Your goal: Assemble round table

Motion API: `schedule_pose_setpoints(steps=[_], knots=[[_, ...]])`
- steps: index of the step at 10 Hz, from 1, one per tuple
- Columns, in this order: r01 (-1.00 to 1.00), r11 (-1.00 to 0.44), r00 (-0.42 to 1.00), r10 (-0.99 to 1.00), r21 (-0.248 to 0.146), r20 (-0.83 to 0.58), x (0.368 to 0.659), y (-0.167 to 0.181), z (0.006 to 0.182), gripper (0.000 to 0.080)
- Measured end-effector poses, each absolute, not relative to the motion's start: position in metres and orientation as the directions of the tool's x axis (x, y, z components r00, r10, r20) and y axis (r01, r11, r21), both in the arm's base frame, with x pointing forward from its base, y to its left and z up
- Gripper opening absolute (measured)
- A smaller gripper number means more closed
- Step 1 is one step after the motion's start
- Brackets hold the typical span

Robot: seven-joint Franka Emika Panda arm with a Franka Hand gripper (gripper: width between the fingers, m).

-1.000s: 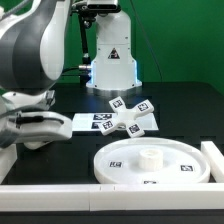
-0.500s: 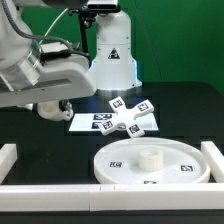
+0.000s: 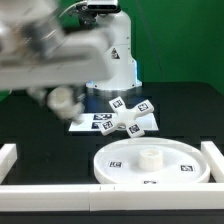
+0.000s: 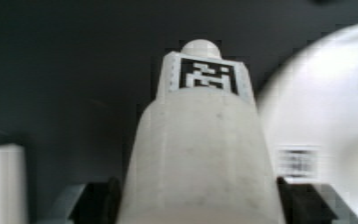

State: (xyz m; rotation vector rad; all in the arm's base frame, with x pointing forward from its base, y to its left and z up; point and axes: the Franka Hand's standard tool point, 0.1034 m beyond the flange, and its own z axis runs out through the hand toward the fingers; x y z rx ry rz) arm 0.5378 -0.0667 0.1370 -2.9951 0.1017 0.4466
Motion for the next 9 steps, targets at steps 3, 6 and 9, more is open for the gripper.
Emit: schedule_pose_setpoints(steps=[3, 6, 9], knots=[[0.055, -0.996, 0.996, 0.059, -0.063, -0.073, 0.560, -0.046, 0.140, 0.0409], [0.038, -0.999, 0.997, 0.036, -0.027, 0.072, 0.554, -0.058, 0.138, 0.0409], [0.046, -0.999, 0.955, 0.048, 0.016, 0.292, 0.564, -0.018, 0.140, 0.0410]])
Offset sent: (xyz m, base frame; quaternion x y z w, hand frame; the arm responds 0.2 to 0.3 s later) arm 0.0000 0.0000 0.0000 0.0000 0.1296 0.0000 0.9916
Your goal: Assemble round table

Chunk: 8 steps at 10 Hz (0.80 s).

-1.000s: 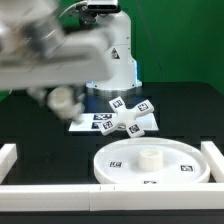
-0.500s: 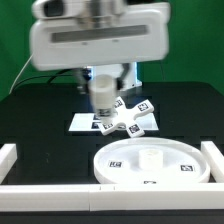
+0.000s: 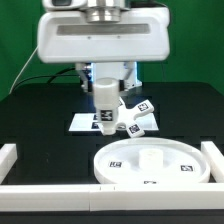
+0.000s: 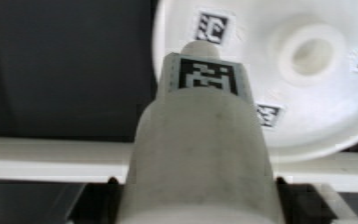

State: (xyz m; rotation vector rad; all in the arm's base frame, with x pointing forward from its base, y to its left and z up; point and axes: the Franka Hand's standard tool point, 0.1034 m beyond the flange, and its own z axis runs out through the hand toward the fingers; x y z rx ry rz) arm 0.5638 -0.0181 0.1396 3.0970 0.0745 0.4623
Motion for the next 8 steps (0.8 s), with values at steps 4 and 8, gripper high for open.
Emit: schedule_pose_setpoints(steps=[4, 8], knots=[[0.049, -0.999, 0.943, 0.051, 0.015, 0.328, 0.569, 0.000, 0.139, 0.0410], [0.119, -0.992, 0.924, 0.125, 0.038, 0.361, 0.572, 0.041, 0.131, 0.0410]])
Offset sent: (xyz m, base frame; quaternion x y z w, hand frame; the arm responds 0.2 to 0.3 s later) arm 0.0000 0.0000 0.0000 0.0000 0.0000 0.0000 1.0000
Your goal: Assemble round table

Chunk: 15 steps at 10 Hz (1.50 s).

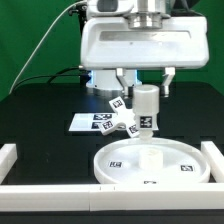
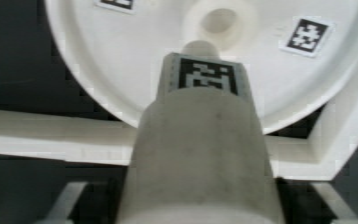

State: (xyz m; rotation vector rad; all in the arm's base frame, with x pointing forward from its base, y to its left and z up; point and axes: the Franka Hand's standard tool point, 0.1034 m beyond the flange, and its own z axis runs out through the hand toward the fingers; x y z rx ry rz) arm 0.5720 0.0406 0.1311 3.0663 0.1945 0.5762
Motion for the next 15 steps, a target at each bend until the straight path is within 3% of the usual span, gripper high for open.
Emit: schedule_pose_setpoints(steps=[5, 9, 15], knots=[[0.146, -0.988, 0.913, 0.155, 0.051, 0.378, 0.572, 0.050, 0.124, 0.0410], [0.160, -0.985, 0.914, 0.173, 0.066, 0.367, 0.563, 0.045, 0.108, 0.0410], [0.175, -0.982, 0.912, 0.189, 0.071, 0.365, 0.562, 0.046, 0.107, 0.0410]])
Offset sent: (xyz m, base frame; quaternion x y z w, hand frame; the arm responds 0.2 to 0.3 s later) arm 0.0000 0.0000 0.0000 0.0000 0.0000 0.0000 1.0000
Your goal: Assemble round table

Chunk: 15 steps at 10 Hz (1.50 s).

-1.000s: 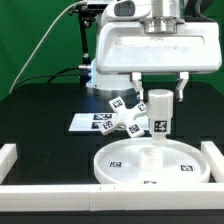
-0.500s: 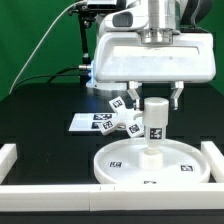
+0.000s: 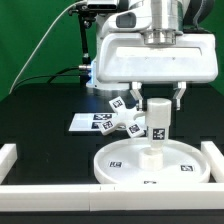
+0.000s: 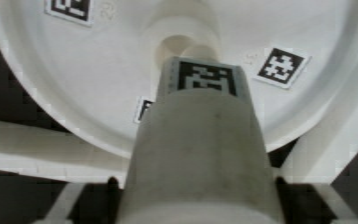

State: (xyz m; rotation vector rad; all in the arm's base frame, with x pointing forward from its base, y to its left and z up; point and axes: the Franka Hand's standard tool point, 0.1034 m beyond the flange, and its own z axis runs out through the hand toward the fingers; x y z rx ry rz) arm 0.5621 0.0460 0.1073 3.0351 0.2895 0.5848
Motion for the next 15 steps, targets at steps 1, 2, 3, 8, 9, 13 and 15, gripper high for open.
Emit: schedule_pose_setpoints(steps=[1, 2, 3, 8, 9, 13, 15], knots=[[0.179, -0.981, 0.910, 0.194, 0.075, 0.366, 0.562, 0.043, 0.107, 0.0410], [0.178, -0.981, 0.912, 0.194, 0.076, 0.361, 0.559, 0.041, 0.105, 0.0410], [0.178, -0.981, 0.914, 0.193, 0.075, 0.358, 0.562, 0.039, 0.110, 0.0410], [0.176, -0.982, 0.914, 0.191, 0.074, 0.358, 0.562, 0.039, 0.108, 0.0410], [0.176, -0.982, 0.914, 0.191, 0.074, 0.357, 0.562, 0.039, 0.108, 0.0410], [0.183, -0.980, 0.917, 0.198, 0.076, 0.347, 0.558, 0.042, 0.098, 0.0410], [0.184, -0.980, 0.919, 0.199, 0.077, 0.341, 0.557, 0.042, 0.093, 0.0410]])
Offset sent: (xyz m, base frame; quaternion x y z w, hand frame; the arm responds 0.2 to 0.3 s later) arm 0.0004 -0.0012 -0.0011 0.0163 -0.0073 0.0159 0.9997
